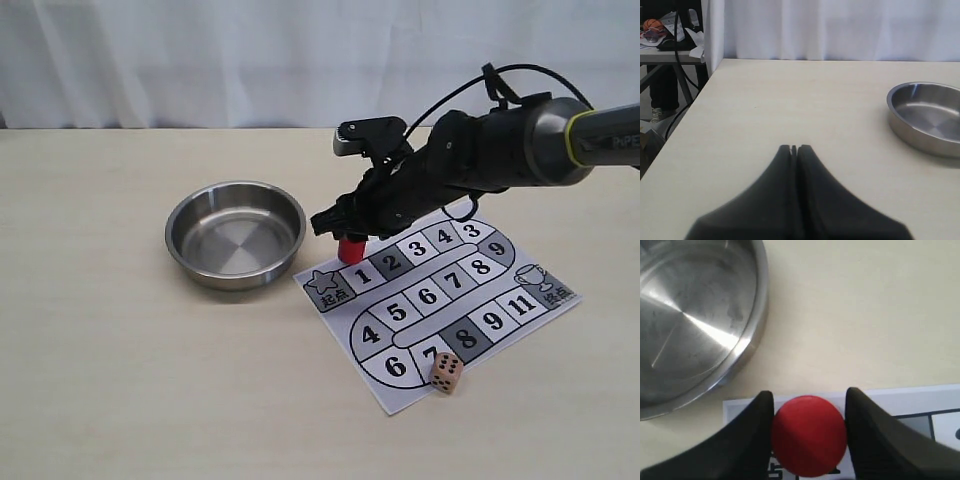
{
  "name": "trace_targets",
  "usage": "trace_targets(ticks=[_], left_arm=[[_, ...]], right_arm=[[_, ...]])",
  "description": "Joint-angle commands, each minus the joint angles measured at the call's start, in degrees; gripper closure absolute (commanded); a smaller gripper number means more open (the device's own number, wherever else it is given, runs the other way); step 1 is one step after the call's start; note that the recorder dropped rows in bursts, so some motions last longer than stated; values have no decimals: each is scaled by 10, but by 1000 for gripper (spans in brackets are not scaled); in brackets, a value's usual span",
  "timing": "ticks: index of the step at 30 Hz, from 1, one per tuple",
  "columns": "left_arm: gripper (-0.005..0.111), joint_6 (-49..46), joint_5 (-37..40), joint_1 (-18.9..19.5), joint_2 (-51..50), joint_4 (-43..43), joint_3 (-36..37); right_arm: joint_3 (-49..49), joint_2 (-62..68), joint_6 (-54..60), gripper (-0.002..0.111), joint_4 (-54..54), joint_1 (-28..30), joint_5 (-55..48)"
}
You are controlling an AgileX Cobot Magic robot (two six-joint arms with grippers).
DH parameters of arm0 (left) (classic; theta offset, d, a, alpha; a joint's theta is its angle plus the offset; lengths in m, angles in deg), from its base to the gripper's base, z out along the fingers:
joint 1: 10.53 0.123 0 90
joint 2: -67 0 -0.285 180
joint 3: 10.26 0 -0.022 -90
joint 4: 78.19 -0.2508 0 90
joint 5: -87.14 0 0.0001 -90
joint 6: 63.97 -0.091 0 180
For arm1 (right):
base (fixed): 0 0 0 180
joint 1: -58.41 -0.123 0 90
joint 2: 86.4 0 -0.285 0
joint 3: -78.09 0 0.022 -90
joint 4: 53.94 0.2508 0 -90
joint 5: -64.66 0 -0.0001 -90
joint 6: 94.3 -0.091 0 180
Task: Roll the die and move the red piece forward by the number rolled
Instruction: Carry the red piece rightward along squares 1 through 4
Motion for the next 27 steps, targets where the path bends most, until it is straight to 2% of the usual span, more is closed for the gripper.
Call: trace_targets(ticks=[1,11,22,27], left_arm=[[107,4,-8,0,0,0,2],[107,4,-8,0,0,0,2],[107,4,-8,0,0,0,2],[107,4,-8,0,0,0,2]], right_arm=[[-1,-5,6,104,-2,5,3],[0,43,6,104,-37,5,-17],[-1,1,6,104,-103,12,18],[-1,-5,-58,104,-103,33,12]])
